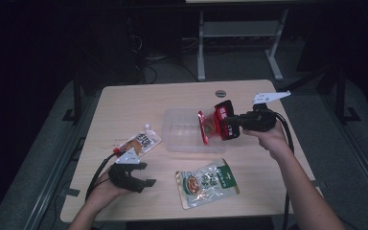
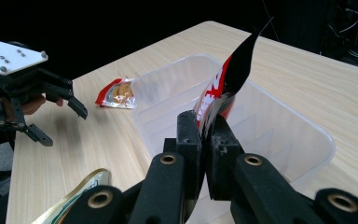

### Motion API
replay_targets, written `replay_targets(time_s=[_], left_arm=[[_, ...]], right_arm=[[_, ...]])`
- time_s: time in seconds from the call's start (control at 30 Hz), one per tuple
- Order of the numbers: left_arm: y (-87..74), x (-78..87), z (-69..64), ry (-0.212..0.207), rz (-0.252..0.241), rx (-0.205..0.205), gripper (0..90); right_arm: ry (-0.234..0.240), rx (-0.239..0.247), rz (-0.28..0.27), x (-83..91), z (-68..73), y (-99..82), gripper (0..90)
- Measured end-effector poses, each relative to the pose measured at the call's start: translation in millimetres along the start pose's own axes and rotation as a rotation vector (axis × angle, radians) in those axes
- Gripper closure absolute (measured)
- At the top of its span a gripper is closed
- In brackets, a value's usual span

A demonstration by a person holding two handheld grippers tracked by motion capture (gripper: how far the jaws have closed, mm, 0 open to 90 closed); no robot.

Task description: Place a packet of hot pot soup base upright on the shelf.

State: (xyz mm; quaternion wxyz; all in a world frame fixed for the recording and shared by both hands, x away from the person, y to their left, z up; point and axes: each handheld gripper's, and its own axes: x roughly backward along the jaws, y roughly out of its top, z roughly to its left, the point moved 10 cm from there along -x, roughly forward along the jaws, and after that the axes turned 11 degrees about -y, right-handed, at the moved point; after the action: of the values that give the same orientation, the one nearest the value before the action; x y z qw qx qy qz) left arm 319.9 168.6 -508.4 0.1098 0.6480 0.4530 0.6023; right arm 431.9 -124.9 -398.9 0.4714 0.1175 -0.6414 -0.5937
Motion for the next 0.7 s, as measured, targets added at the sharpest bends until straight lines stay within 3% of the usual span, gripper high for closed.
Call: replay_targets(time_s=[0.17, 0.7], left_arm=[[-0.8, 0.3, 1.0, 0.002, 0.007, -0.002, 25.2], [-1.3, -1.5, 0.6, -0.002, 0.01, 0.001, 25.2]], right_arm=[[-0.018, 0.004, 0.009, 1.4, -1.5, -0.2, 78.4], [-0.01, -0.008, 0.019, -8.8, 0.7, -0.4, 89.5]])
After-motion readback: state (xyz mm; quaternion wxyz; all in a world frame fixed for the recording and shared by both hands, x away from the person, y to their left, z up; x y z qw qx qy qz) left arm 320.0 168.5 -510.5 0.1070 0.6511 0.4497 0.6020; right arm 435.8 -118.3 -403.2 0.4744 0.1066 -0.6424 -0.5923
